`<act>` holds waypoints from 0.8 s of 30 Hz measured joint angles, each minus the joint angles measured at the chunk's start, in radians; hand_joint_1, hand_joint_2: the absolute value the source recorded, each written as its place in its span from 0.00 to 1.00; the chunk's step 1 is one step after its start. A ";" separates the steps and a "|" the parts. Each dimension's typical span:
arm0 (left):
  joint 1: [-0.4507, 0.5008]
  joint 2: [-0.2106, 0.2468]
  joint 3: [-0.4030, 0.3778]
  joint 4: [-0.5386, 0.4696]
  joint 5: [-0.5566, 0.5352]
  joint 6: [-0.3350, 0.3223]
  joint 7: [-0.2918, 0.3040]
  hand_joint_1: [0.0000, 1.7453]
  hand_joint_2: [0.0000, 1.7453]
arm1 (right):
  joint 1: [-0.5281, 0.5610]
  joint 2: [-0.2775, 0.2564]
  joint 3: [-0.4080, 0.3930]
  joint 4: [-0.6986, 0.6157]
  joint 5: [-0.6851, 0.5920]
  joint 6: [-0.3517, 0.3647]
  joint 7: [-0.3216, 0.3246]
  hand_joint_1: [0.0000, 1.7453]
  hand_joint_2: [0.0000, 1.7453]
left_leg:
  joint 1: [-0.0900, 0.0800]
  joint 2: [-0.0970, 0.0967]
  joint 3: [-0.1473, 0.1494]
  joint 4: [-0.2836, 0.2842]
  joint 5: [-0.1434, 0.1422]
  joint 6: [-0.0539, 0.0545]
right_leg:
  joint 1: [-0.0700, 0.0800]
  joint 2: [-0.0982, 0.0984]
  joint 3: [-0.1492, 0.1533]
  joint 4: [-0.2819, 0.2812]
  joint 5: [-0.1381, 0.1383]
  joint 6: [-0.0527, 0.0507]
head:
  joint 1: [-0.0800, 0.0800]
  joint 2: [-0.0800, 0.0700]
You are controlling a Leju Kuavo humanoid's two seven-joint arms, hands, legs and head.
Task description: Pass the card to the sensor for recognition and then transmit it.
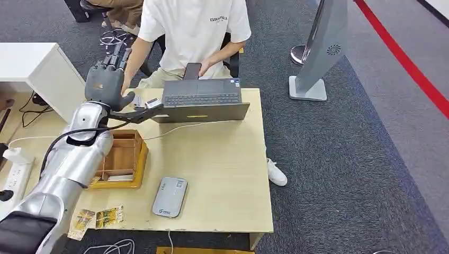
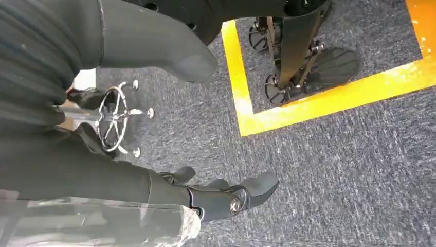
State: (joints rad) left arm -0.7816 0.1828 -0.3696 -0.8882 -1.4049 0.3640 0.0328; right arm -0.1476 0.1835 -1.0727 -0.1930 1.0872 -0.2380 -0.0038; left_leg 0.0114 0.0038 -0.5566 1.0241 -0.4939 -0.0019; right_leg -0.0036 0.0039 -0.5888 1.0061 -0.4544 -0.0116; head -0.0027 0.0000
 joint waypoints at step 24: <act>0.869 -0.093 1.323 -0.479 1.215 -0.761 -0.425 0.00 1.00 | 0.072 -0.012 -0.085 0.000 -0.101 -0.035 -0.008 0.00 1.00 | 0.000 0.010 0.006 -0.005 -0.010 -0.002 | 0.000 0.009 0.002 0.000 -0.009 -0.001 | -0.001 0.000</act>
State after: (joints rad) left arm 0.0872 0.0896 0.9536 -1.3667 -0.1903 -0.3967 -0.3925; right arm -0.0761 0.1713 -1.1574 -0.1930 0.9861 -0.2732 -0.0118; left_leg 0.0115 0.0133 -0.5506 1.0193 -0.5037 -0.0037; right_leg -0.0038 0.0126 -0.5869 1.0061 -0.4638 -0.0125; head -0.0038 -0.0004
